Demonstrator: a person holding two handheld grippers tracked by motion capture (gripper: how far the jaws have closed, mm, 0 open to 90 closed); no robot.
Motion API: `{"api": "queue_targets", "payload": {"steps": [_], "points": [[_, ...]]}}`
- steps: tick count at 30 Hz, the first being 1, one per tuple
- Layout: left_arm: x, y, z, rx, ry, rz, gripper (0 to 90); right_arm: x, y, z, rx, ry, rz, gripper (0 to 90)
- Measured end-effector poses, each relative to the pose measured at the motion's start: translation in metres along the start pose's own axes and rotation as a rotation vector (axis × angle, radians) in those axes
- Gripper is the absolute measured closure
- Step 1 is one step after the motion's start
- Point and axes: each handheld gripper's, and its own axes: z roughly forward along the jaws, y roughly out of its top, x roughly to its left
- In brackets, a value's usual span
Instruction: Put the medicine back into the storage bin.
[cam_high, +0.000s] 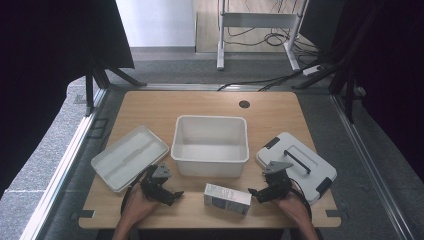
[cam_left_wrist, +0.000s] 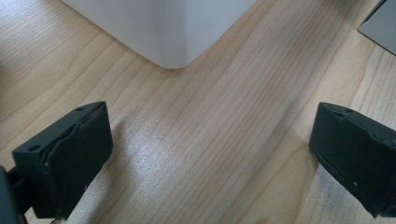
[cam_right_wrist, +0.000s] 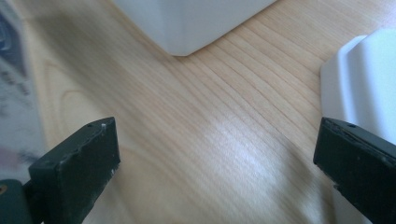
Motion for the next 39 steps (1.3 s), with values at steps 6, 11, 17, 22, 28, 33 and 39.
{"api": "queue_targets", "payload": {"steps": [6,11,17,22,28,33,39], "points": [[0.0,0.0,0.0,0.0,0.005,-0.004,0.0,0.007,0.002,-0.021,0.052,0.012,-0.059,0.5],[0.0,0.0,0.0,0.001,0.009,-0.008,0.0,0.016,-0.001,-0.036,0.12,0.019,-0.113,0.0],[0.001,0.0,0.0,0.002,0.011,-0.007,0.0,0.034,0.002,-0.05,0.185,0.072,-0.159,0.0],[0.001,0.0,0.0,0.002,0.012,-0.009,0.0,0.05,0.015,-0.053,0.249,0.121,-0.182,0.0],[0.001,0.0,0.0,0.001,0.013,-0.009,0.0,0.068,0.041,-0.051,0.303,0.149,-0.223,0.0],[0.001,0.0,0.0,0.002,0.013,-0.009,0.0,0.081,0.065,-0.037,0.355,0.166,-0.262,3.9],[0.001,0.0,0.0,0.001,0.013,-0.009,0.0,0.096,0.087,-0.011,0.432,0.169,-0.335,11.3]]}}
